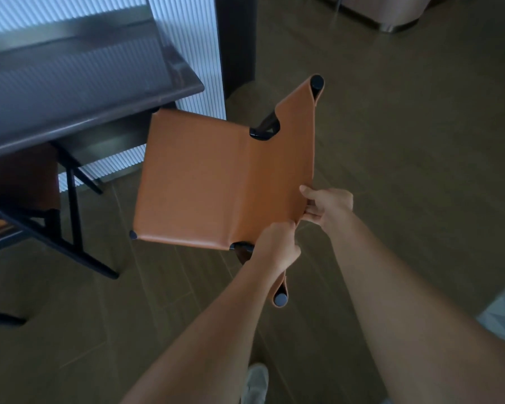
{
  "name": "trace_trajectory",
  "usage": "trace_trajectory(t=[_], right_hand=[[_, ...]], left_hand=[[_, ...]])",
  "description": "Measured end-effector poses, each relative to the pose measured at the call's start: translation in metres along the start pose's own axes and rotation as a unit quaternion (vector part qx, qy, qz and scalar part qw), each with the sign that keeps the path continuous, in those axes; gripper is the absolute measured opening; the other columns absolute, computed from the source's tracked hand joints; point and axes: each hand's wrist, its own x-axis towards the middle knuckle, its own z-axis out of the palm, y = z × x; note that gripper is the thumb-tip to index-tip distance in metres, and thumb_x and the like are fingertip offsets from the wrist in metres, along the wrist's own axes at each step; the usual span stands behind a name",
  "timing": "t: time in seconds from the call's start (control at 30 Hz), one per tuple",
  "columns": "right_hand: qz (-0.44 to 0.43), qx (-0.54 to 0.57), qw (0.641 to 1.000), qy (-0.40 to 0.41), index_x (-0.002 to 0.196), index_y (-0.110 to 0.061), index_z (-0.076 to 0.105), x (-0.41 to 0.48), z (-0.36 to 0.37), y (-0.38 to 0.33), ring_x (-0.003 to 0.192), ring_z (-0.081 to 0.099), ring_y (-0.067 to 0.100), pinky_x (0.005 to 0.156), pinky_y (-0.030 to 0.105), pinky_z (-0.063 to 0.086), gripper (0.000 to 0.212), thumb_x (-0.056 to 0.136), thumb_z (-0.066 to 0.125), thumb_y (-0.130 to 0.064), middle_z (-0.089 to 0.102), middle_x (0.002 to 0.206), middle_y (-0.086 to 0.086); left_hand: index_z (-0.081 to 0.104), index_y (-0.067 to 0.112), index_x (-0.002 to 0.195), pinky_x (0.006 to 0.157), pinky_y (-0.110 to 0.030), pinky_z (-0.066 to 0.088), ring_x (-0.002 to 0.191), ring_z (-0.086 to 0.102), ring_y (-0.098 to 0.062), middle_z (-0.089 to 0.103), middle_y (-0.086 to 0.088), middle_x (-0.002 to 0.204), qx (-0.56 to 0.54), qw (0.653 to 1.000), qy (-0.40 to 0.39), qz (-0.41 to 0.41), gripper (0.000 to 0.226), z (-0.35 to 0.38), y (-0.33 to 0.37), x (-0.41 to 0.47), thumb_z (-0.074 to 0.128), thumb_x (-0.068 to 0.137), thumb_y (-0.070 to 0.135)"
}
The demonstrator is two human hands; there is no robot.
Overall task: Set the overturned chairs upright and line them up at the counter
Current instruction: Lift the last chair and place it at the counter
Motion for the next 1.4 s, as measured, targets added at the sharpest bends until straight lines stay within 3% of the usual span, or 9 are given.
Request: trace_trajectory(t=[0.07,0.17,0.3,0.63,0.8,0.93,1.1,1.27,1.4], right_hand=[[0.0,0.009,1.0,0.008,0.069,-0.012,0.054,0.005,0.002,-0.006,0.06,0.072,0.023,0.045,0.033,0.056,0.032,0.073,0.085,-0.006,0.07,0.076,0.013],[-0.002,0.01,1.0,0.012,0.07,-0.013,0.055,0.012,0.007,-0.016,0.053,0.071,0.021,0.043,0.03,0.055,0.031,0.074,0.085,-0.006,0.07,0.075,0.012],[-0.02,-0.022,0.999,0.013,0.071,-0.012,0.057,0.024,0.014,-0.028,0.063,0.072,0.024,0.047,0.032,0.057,0.027,0.077,0.083,-0.009,0.071,0.075,0.011],[-0.034,-0.065,0.997,0.001,0.071,-0.014,0.057,0.062,0.029,-0.066,0.068,0.071,0.025,0.047,0.032,0.057,0.027,0.079,0.082,-0.012,0.069,0.079,0.01],[-0.015,-0.091,0.995,-0.03,0.078,-0.009,0.053,0.088,0.034,-0.093,0.077,0.071,0.029,0.061,0.042,0.061,0.028,0.08,0.081,-0.011,0.069,0.089,0.015],[0.003,-0.117,0.991,-0.068,0.078,-0.01,0.055,0.1,0.04,-0.12,0.078,0.072,0.029,0.061,0.042,0.061,0.024,0.082,0.078,-0.007,0.071,0.091,0.017],[0.024,-0.141,0.982,-0.121,0.1,-0.002,0.059,0.116,0.045,-0.148,0.082,0.071,0.03,0.057,0.04,0.061,0.022,0.084,0.075,-0.006,0.07,0.101,0.02],[-0.055,-0.207,0.973,-0.09,0.11,0.003,0.066,0.131,0.058,-0.162,0.092,0.07,0.035,0.066,0.043,0.062,0.024,0.09,0.07,-0.01,0.068,0.109,0.02],[-0.193,-0.346,0.916,-0.068,0.098,0.002,0.068,0.142,0.07,-0.169,0.087,0.07,0.036,0.077,0.048,0.06,0.021,0.098,0.056,-0.016,0.069,0.103,0.02]], left_hand=[[0.052,0.007,0.088,0.062,-0.028,0.035,0.08,0.061,-0.028,0.06,-0.01,0.084,-0.003,1.0,-0.004,0.004,0.005,-0.006,0.0,0.01,0.048,0.092,0.007],[0.035,0.011,0.067,0.048,-0.027,0.026,0.067,0.055,-0.03,0.043,-0.002,0.061,-0.031,0.999,-0.001,-0.016,0.025,-0.01,-0.001,0.023,0.047,0.087,0.003],[0.026,0.02,0.06,0.049,-0.03,0.023,0.056,0.04,-0.022,0.035,0.004,0.057,-0.047,0.998,0.011,-0.035,0.037,-0.013,0.001,0.04,0.048,0.084,0.003],[0.033,0.017,0.06,0.044,-0.027,0.025,0.05,0.038,-0.014,0.041,0.003,0.059,-0.052,0.994,-0.007,-0.096,0.031,-0.04,0.016,0.086,0.046,0.082,0.001],[0.04,0.016,0.061,0.047,-0.027,0.032,0.054,0.046,-0.016,0.046,0.002,0.062,-0.057,0.988,-0.013,-0.146,0.028,-0.056,0.031,0.118,0.05,0.085,0.006],[0.045,0.015,0.06,0.048,-0.027,0.037,0.054,0.048,-0.016,0.048,0.002,0.062,-0.073,0.98,-0.016,-0.183,0.028,-0.069,0.033,0.142,0.049,0.085,0.005],[0.048,0.017,0.065,0.055,-0.027,0.043,0.061,0.054,-0.018,0.049,0.005,0.063,-0.082,0.973,-0.002,-0.214,0.023,-0.076,0.038,0.167,0.052,0.085,0.006],[0.059,0.018,0.071,0.053,-0.029,0.045,0.062,0.058,-0.019,0.055,0.002,0.067,-0.08,0.969,-0.014,-0.235,0.021,-0.088,0.045,0.191,0.05,0.086,0.006],[0.064,0.014,0.088,0.055,-0.03,0.048,0.069,0.061,-0.024,0.061,-0.003,0.078,-0.094,0.961,-0.033,-0.256,0.017,-0.1,0.051,0.215,0.05,0.088,0.005]])
